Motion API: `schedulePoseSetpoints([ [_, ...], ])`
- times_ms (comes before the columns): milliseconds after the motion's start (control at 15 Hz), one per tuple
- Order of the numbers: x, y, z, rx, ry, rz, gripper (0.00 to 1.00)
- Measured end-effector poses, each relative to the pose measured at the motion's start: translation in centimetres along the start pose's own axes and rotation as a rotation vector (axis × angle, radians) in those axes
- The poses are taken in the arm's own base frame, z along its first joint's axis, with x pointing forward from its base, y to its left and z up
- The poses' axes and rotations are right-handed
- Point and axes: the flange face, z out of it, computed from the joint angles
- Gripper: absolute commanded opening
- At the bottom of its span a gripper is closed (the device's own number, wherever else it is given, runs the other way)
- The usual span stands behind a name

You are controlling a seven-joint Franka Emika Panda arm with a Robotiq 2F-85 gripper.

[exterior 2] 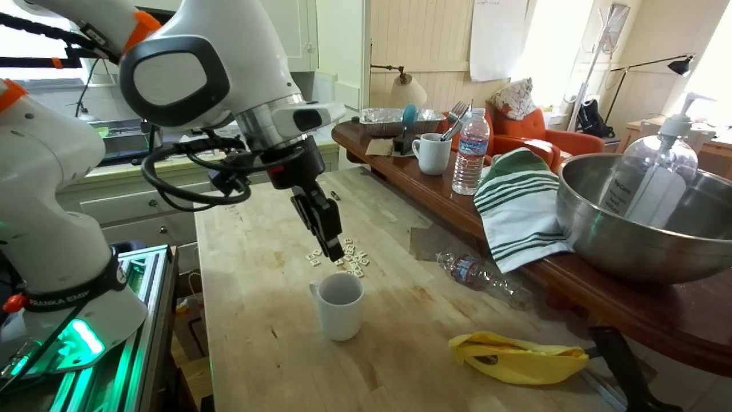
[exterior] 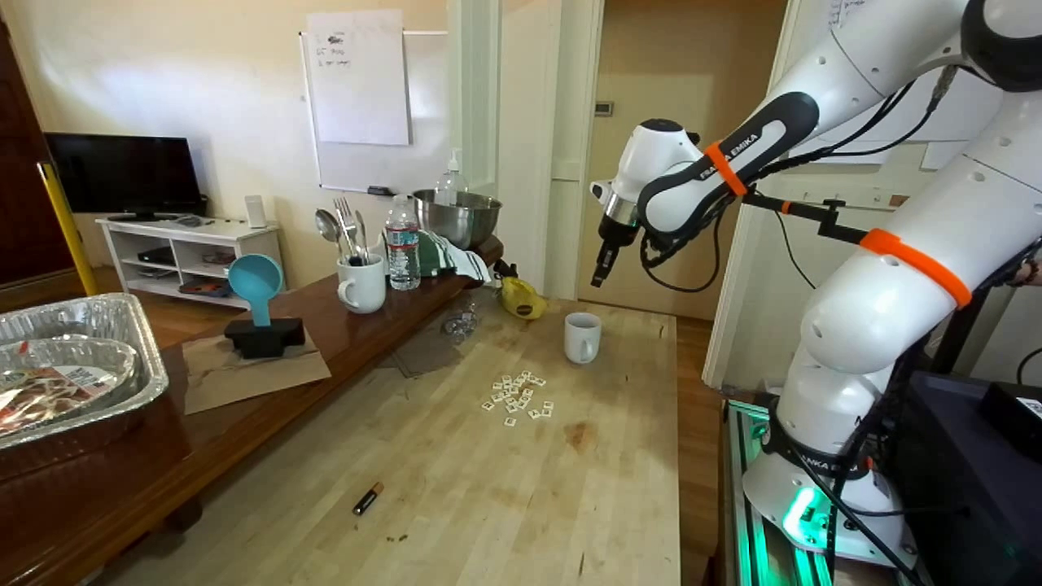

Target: Put one letter block inside the white mug

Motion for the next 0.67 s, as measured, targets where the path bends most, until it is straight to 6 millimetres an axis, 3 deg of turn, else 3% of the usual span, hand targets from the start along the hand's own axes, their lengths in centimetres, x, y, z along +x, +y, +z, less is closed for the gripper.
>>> schedulePoseSetpoints([
  [333,0.5,-0.7,4.0,0.03,0.053,0.018,0.05],
  [600,0.9,-2.6,6.8,0.103,0.04,0.019,0.05],
  [667,1.1,-3.0,7.1,0.119,0.036,0.018,0.47],
])
